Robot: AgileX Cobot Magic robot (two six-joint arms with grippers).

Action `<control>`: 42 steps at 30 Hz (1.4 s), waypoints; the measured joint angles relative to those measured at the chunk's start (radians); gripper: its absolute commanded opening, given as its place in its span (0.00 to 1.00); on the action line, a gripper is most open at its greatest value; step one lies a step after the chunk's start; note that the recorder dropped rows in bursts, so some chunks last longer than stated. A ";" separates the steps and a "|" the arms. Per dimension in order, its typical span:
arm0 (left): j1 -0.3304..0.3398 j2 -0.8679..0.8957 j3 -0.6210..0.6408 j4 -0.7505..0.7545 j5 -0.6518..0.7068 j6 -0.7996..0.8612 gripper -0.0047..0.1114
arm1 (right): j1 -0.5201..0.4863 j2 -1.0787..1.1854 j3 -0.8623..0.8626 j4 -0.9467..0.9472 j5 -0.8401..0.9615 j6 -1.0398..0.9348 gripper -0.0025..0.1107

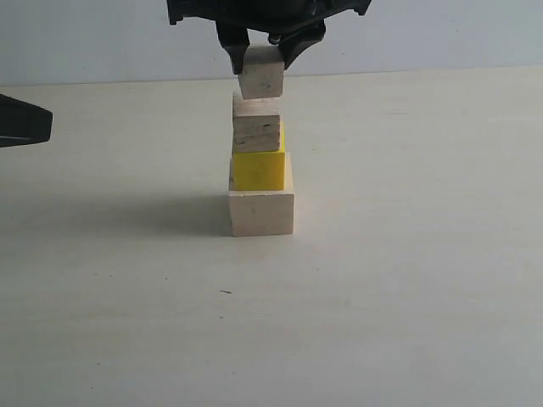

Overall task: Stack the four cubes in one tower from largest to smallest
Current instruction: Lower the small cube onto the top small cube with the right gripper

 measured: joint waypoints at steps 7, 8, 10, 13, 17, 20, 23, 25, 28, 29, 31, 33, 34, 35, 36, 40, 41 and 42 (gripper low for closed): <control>0.000 0.000 0.000 0.000 0.000 0.000 0.04 | 0.000 0.024 0.000 -0.001 0.000 0.009 0.02; 0.000 0.000 0.000 0.000 0.000 0.000 0.04 | 0.000 0.029 0.000 -0.001 0.000 0.011 0.02; 0.000 0.000 0.000 0.000 0.000 0.000 0.04 | 0.000 0.037 0.000 -0.001 -0.002 0.011 0.02; 0.000 0.000 0.000 0.000 0.000 0.000 0.04 | 0.000 0.037 0.000 -0.001 -0.010 0.011 0.02; 0.000 0.000 0.000 0.000 0.000 0.000 0.04 | 0.000 0.037 0.000 -0.001 -0.016 0.015 0.02; 0.000 0.000 0.000 0.000 0.000 0.000 0.04 | 0.000 0.037 0.000 -0.001 -0.016 0.015 0.02; 0.000 0.000 0.000 0.000 0.000 0.000 0.04 | 0.000 0.037 0.000 -0.001 -0.016 0.019 0.02; 0.000 0.000 0.000 0.000 0.000 0.000 0.04 | 0.000 0.037 0.000 -0.001 -0.016 0.019 0.03; 0.000 0.000 0.000 0.000 0.000 0.000 0.04 | 0.000 0.037 0.000 -0.001 -0.016 0.023 0.09; 0.000 0.000 0.000 0.000 0.000 0.000 0.04 | 0.000 0.037 0.000 -0.001 -0.014 0.025 0.11; 0.000 0.000 0.000 0.000 0.000 0.000 0.04 | 0.000 0.037 0.000 -0.001 -0.012 0.025 0.17; 0.000 0.000 0.000 0.000 0.000 0.000 0.04 | 0.000 0.037 0.000 -0.001 -0.011 0.027 0.22; 0.000 0.000 0.000 0.000 0.000 0.000 0.04 | 0.000 0.037 0.000 -0.001 -0.010 0.027 0.25; 0.000 0.000 0.000 0.000 0.000 0.000 0.04 | 0.000 0.037 0.000 -0.001 -0.010 0.027 0.28; 0.000 0.000 0.000 0.000 0.000 0.000 0.04 | 0.000 0.037 0.000 -0.001 -0.010 0.030 0.30; 0.000 0.000 0.000 0.000 0.000 0.000 0.04 | 0.000 0.037 0.000 -0.001 -0.011 0.052 0.38; 0.000 0.000 0.000 0.000 0.000 0.000 0.04 | 0.000 0.037 0.000 -0.001 -0.011 0.054 0.39; 0.000 0.000 0.000 0.000 0.000 0.000 0.04 | 0.000 0.037 0.000 -0.001 -0.011 0.056 0.39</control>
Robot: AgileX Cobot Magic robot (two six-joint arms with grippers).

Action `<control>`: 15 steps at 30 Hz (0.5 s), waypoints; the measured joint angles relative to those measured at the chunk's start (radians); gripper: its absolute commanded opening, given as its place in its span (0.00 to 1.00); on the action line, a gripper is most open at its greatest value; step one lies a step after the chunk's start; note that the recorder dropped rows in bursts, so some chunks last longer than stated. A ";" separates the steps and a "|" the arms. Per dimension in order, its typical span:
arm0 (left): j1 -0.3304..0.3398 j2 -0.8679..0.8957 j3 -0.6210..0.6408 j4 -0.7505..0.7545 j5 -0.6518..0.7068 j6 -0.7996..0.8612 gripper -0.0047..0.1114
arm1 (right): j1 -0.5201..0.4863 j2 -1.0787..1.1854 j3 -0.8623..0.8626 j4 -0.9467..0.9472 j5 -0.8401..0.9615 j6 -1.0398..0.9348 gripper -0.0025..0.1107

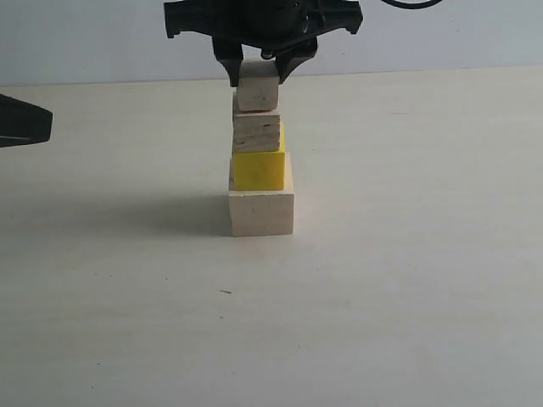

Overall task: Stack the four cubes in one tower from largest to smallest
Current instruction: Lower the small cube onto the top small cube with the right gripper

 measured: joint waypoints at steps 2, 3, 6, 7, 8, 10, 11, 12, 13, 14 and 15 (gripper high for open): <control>0.000 0.000 0.000 0.000 0.000 0.000 0.04 | 0.000 0.000 0.000 0.000 0.000 0.004 0.39; 0.000 0.000 0.000 0.000 0.000 0.000 0.04 | 0.000 0.000 0.000 0.000 0.000 0.003 0.39; 0.000 0.000 0.000 0.000 0.000 0.000 0.04 | 0.000 0.000 0.000 0.000 -0.004 0.003 0.39; 0.000 0.000 0.000 0.000 0.000 0.000 0.04 | 0.000 0.000 0.000 0.000 -0.008 0.003 0.39; 0.000 0.000 0.000 0.000 0.000 0.000 0.04 | 0.000 0.000 0.000 0.000 -0.011 0.003 0.39; 0.000 0.000 0.000 0.000 0.000 0.000 0.04 | 0.000 0.000 0.000 0.000 -0.013 0.004 0.39; 0.000 0.000 0.000 0.000 0.000 0.000 0.04 | 0.000 0.000 0.000 0.000 -0.013 0.006 0.39; 0.000 0.000 0.000 0.000 0.000 0.000 0.04 | 0.000 0.000 0.000 0.000 -0.013 0.006 0.39; 0.000 0.000 0.000 0.000 0.000 0.000 0.04 | 0.000 0.000 0.000 0.000 -0.013 0.008 0.39; 0.000 0.000 0.000 0.000 0.000 0.000 0.04 | 0.000 0.000 0.000 0.000 -0.013 0.008 0.39; 0.000 0.000 0.000 0.000 0.000 0.000 0.04 | 0.000 0.000 0.000 0.000 -0.013 0.008 0.39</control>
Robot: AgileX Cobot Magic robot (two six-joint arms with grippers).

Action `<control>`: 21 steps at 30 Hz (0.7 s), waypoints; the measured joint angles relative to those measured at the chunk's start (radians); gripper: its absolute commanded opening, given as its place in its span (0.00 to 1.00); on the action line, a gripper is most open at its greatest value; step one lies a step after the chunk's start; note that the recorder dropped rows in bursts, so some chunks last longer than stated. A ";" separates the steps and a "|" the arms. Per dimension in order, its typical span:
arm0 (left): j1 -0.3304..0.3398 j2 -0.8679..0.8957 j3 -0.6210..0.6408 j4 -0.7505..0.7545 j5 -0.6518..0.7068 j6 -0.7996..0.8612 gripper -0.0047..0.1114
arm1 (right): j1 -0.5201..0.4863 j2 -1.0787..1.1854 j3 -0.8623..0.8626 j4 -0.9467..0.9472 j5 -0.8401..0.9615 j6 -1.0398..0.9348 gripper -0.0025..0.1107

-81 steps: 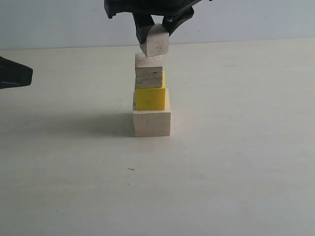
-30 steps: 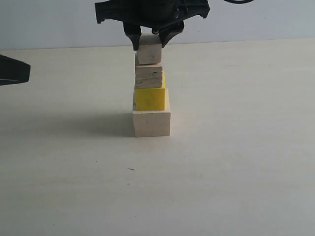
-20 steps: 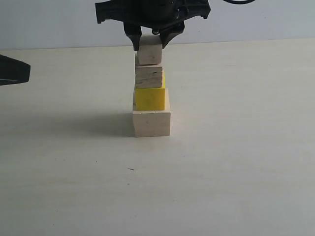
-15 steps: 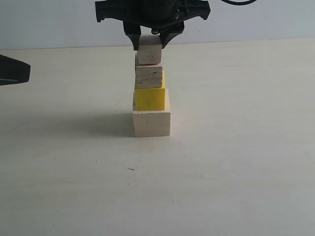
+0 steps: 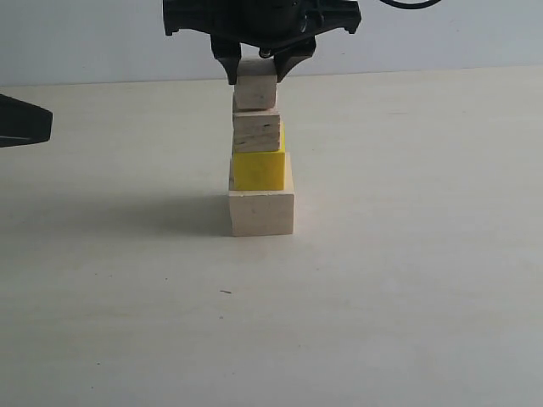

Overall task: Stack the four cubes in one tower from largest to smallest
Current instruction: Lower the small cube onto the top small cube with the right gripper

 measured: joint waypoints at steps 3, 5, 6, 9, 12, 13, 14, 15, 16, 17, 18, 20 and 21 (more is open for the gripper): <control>0.000 0.000 0.000 0.000 0.000 0.000 0.04 | 0.000 0.000 0.000 0.000 0.000 0.000 0.39; 0.000 0.000 0.000 0.000 0.000 0.000 0.04 | 0.000 0.000 0.000 0.000 0.004 0.002 0.39; 0.000 0.000 0.000 0.000 0.000 0.000 0.04 | 0.000 0.000 0.000 0.000 0.006 0.002 0.39; 0.000 0.000 0.000 0.000 0.000 0.000 0.04 | 0.000 0.000 0.000 0.000 0.008 0.004 0.39; 0.000 0.000 0.000 0.000 0.000 0.000 0.04 | 0.000 0.000 0.000 0.000 0.008 0.006 0.39; 0.000 0.000 0.000 0.000 0.000 0.000 0.04 | 0.000 0.000 0.000 0.000 0.008 0.006 0.39; 0.000 0.000 0.000 0.000 0.000 0.000 0.04 | 0.000 0.000 0.000 0.000 0.008 0.006 0.39; 0.000 0.000 0.000 0.000 0.000 0.000 0.04 | 0.000 0.000 0.000 0.000 0.008 0.006 0.39; 0.000 0.000 0.000 0.000 0.000 0.000 0.04 | 0.000 0.000 0.000 0.000 0.008 0.006 0.39; 0.000 0.000 0.000 -0.002 0.000 0.000 0.04 | 0.000 0.000 0.000 0.000 0.008 0.006 0.39; 0.000 0.000 0.000 -0.002 0.000 0.000 0.04 | 0.000 0.000 0.000 0.000 0.008 0.007 0.39; 0.000 0.000 0.000 -0.002 0.000 0.000 0.04 | 0.000 0.000 0.000 0.000 0.008 0.007 0.39; 0.000 0.000 0.000 -0.002 0.000 0.000 0.04 | 0.000 0.000 0.000 0.000 0.008 0.007 0.39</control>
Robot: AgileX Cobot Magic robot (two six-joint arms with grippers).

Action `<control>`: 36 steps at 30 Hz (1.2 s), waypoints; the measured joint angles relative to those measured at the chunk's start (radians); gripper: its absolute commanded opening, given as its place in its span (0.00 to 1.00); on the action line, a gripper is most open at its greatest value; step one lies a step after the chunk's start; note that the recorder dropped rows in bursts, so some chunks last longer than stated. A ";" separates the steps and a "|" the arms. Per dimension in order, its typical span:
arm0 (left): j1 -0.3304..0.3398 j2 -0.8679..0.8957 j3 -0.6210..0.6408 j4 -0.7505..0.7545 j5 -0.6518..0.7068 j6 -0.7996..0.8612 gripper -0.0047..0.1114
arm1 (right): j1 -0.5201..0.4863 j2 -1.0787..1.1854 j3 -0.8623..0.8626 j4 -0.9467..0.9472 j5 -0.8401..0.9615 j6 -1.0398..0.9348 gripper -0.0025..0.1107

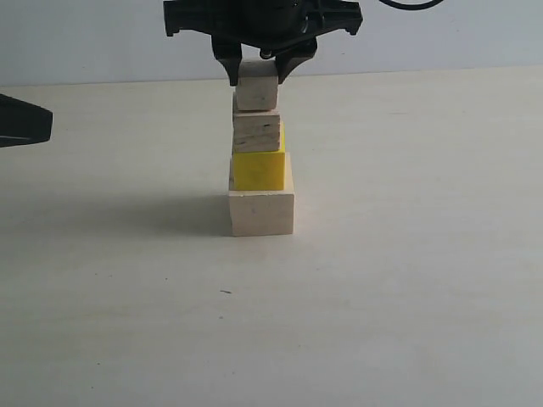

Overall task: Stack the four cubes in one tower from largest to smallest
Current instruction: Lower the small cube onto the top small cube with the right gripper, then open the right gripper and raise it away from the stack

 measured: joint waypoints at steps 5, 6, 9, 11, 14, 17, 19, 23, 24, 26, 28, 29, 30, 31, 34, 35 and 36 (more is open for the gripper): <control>0.000 0.000 0.000 0.000 0.000 0.000 0.04 | 0.000 0.000 0.000 0.000 0.000 0.000 0.39; 0.000 0.000 0.000 0.000 0.000 0.000 0.04 | 0.000 0.000 0.000 0.000 0.000 0.000 0.41; 0.000 0.000 0.000 0.000 0.000 0.000 0.04 | 0.000 0.000 0.000 0.000 0.000 0.004 0.47; 0.000 0.000 0.000 0.000 0.000 0.000 0.04 | 0.000 0.000 0.000 0.000 0.000 0.004 0.50; 0.000 0.000 0.000 0.000 0.000 0.000 0.04 | 0.000 0.000 0.000 0.000 0.000 0.004 0.52; 0.000 0.000 0.000 0.000 0.000 0.000 0.04 | 0.000 0.000 0.000 0.000 0.000 0.004 0.53; 0.000 0.000 0.000 0.000 0.000 0.000 0.04 | 0.000 0.000 0.000 0.000 0.000 0.004 0.53; 0.000 0.000 0.000 0.000 0.000 0.000 0.04 | 0.000 0.000 0.000 0.000 0.000 0.004 0.53; 0.000 0.000 0.000 0.000 0.000 0.000 0.04 | 0.000 0.000 0.000 0.000 0.000 0.004 0.53; 0.000 0.000 0.000 0.000 0.000 0.000 0.04 | 0.000 0.000 0.000 0.000 0.000 0.004 0.53; 0.000 0.000 0.000 0.000 0.002 0.000 0.04 | 0.000 0.000 0.000 0.000 0.000 0.004 0.53; 0.000 0.000 0.000 0.000 0.002 0.000 0.04 | 0.000 0.000 0.000 0.000 0.000 0.004 0.53; 0.000 0.000 0.000 0.000 0.002 0.000 0.04 | 0.000 0.000 0.000 0.000 0.000 0.004 0.53; 0.000 0.000 0.000 0.000 0.002 0.000 0.04 | 0.000 0.000 0.000 0.000 0.000 0.004 0.53; 0.000 0.000 0.000 0.000 0.004 0.000 0.04 | 0.000 0.000 0.000 0.000 0.000 0.004 0.53; 0.000 0.000 0.000 0.000 0.005 0.000 0.04 | 0.000 -0.002 0.000 0.000 0.000 0.004 0.53; 0.000 0.000 0.000 0.000 0.005 0.000 0.04 | 0.000 -0.007 0.000 0.000 0.000 0.004 0.53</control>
